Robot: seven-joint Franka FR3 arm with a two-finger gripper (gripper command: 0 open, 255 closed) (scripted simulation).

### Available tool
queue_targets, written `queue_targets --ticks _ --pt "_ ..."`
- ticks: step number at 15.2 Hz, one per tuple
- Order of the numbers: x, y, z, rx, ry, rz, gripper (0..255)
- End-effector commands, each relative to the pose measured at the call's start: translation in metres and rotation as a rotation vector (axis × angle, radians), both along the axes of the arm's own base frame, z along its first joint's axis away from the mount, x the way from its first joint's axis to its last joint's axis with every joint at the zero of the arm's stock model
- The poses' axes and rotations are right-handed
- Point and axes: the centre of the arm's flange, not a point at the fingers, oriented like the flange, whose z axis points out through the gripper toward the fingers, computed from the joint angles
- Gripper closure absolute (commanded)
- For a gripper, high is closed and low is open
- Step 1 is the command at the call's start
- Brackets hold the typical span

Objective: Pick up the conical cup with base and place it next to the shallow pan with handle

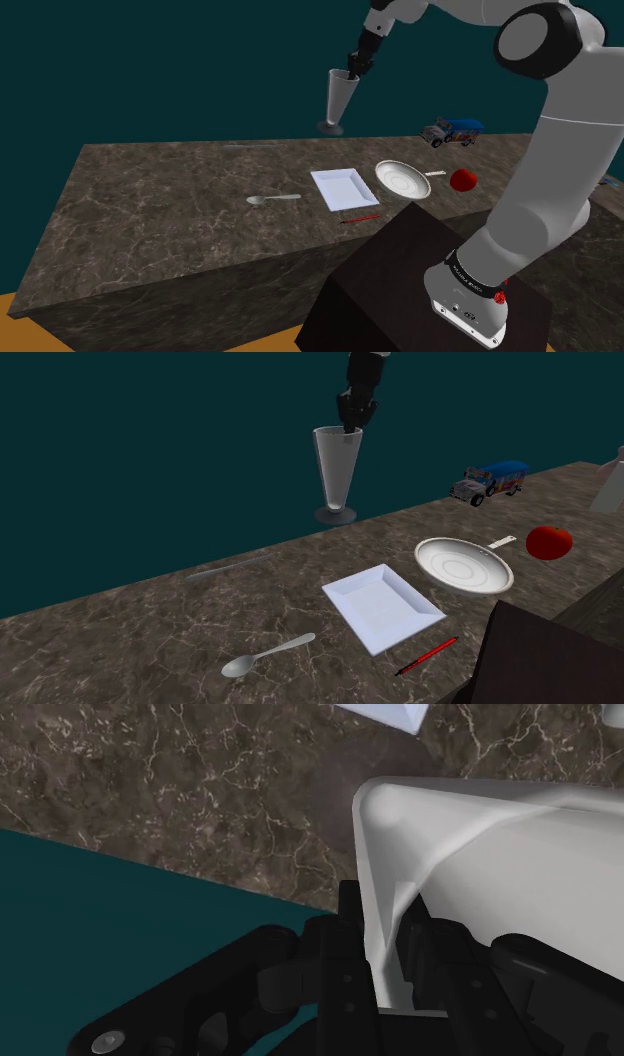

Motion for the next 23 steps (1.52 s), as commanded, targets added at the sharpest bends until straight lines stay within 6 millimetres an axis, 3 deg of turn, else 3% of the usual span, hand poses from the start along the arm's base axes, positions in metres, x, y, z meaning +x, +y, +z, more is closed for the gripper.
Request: queue_targets --ticks 1,16,23 --pt "-0.001 -0.026 -0.009 0.000 -0.001 0.001 255" --pt "-0.006 -0.217 -0.075 0.000 -0.001 0.001 255" --pt "-0.006 -0.217 -0.112 0.000 -0.001 0.001 255"
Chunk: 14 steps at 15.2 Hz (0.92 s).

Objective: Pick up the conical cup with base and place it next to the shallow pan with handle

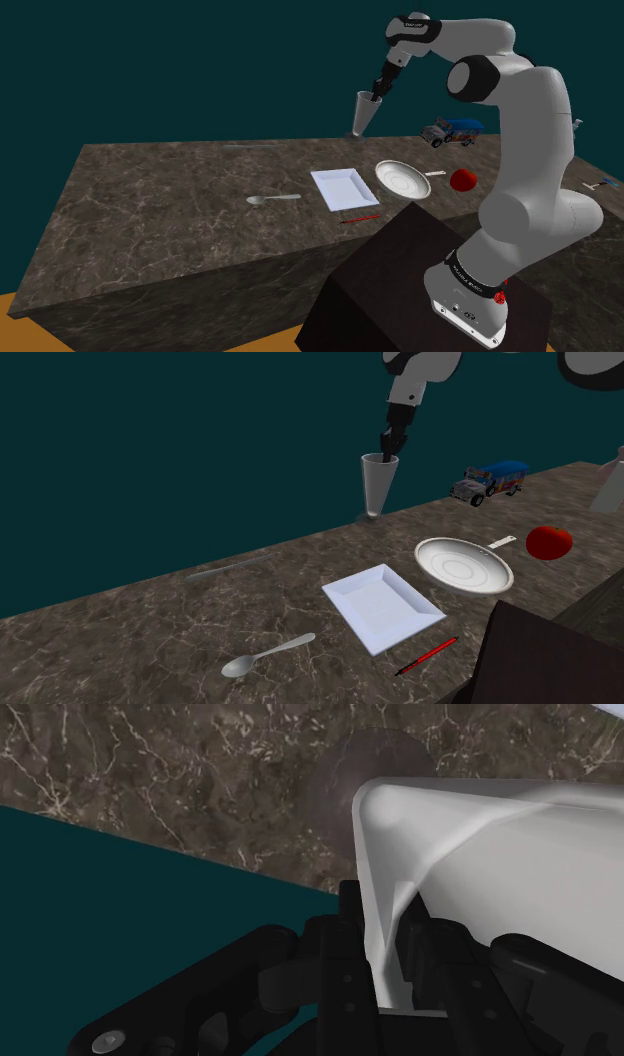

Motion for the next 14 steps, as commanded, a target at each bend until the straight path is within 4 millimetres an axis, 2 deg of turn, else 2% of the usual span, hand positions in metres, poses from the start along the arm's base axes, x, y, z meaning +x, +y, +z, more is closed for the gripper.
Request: queue_targets --ticks 1,12,14 --pt "0.001 -0.001 -0.011 -0.001 -0.001 0.000 255" --pt "0.001 -0.001 -0.069 -0.001 -0.001 0.000 255" --pt "0.001 -0.001 -0.069 -0.001 -0.001 0.000 255"
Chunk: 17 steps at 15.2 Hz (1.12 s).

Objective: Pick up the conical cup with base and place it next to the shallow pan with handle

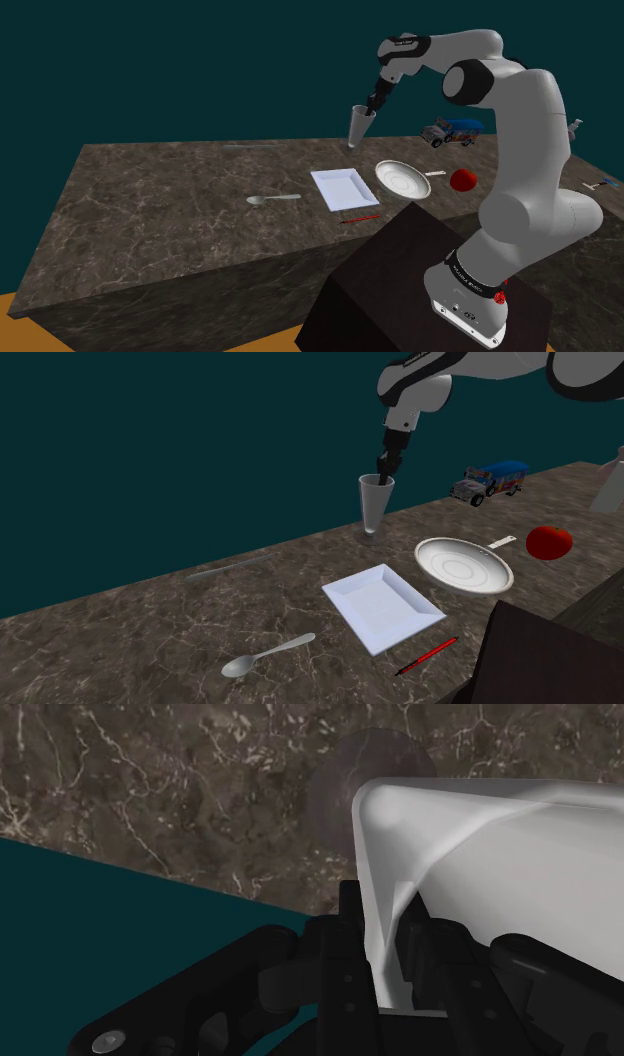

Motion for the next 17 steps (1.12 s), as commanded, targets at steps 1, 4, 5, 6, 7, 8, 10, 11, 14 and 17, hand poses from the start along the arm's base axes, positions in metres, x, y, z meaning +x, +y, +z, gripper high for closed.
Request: queue_targets --ticks 1,4,5,6,7,8,10,11,14,17 --pt "0.000 0.000 -0.001 -0.001 -0.001 0.000 255" --pt "0.000 0.000 -0.001 -0.001 -0.001 0.000 255" --pt "0.000 0.000 -0.001 -0.001 -0.001 0.000 255" --pt "0.000 0.000 -0.001 -0.001 -0.001 0.000 255" --pt "0.000 0.000 -0.001 -0.001 -0.001 0.000 0" --pt "0.000 0.000 -0.001 -0.001 -0.001 0.000 0" --pt "0.000 0.000 -0.001 -0.001 -0.001 0.000 0" --pt "0.000 0.000 -0.001 -0.001 -0.001 0.000 0" --pt "-0.002 -0.005 0.025 -0.001 -0.001 0.000 0" --pt "-0.003 -0.008 0.048 -0.001 -0.001 0.000 0"
